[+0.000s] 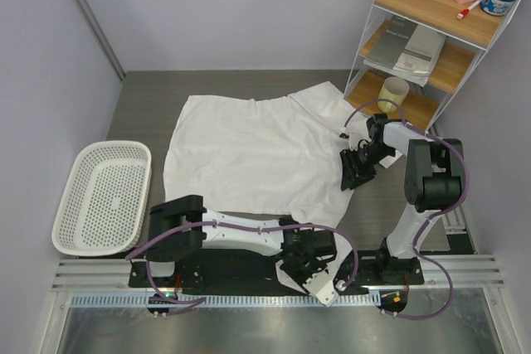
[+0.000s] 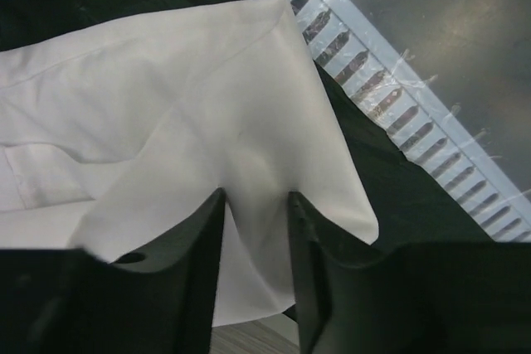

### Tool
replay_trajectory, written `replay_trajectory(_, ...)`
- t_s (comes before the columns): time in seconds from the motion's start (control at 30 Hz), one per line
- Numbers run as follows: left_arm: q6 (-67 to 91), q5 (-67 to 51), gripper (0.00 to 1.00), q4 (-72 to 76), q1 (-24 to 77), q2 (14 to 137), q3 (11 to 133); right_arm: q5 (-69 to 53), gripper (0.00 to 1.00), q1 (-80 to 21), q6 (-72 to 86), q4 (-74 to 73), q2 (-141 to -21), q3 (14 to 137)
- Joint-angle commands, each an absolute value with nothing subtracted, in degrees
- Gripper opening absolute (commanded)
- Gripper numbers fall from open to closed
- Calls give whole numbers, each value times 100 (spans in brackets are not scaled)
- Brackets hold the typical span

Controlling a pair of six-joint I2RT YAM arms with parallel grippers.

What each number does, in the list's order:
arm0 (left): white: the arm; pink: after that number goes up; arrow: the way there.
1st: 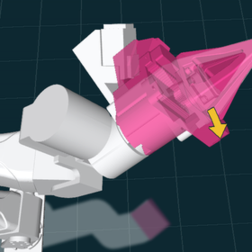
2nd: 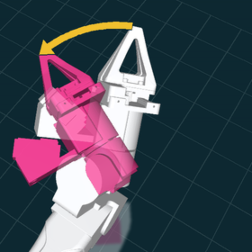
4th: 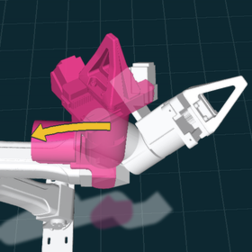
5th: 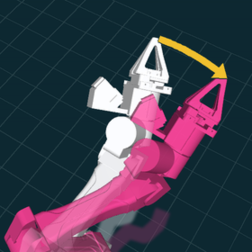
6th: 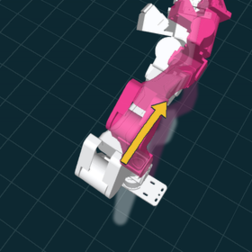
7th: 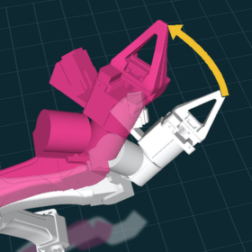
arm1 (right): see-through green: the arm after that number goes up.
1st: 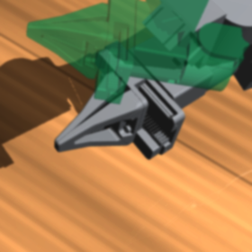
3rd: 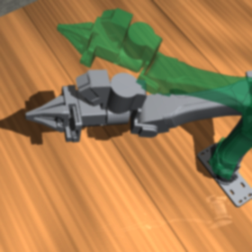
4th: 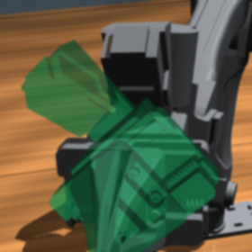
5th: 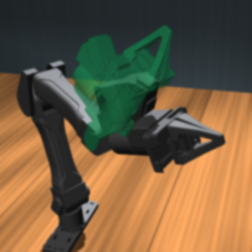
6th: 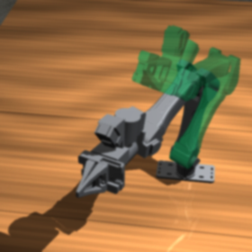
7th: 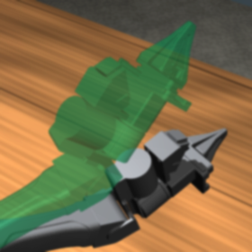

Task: Fold and stack the long sleeve shirts
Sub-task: Flatten the shirt out

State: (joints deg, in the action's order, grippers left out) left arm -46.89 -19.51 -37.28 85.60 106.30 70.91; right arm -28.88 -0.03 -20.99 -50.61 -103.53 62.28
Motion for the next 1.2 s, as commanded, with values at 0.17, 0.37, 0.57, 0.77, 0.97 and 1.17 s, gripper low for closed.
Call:
replay_trajectory(0.17, -3914, -2187, 0, -3454, 8001, 9995, 7312, -2505, 44, 0, -2223, -4904, -10529, 6548)
replay_trajectory(0.37, -1585, -3427, 0, -3192, 6243, 9361, 7682, -2399, 44, 0, -2268, -4939, -10512, 6627)
replay_trajectory(0.57, 526, -3120, 0, -2013, 4151, 8798, 6137, -2417, 44, 0, -2285, -5027, -10512, 6750)
replay_trajectory(0.77, 633, -3585, 45, -2338, 3481, 8702, 5563, -2434, 45, 0, -2364, -5212, -10415, 6934)
replay_trajectory(0.97, -797, -3806, 62, -2959, 3646, 8630, 6763, -2680, 45, 0, -2382, -5493, -10214, 7163)
replay_trajectory(1.17, -3029, -3753, 68, -4084, 4743, 9997, 8163, -2997, 45, 0, -2198, -5651, -9932, 7268)
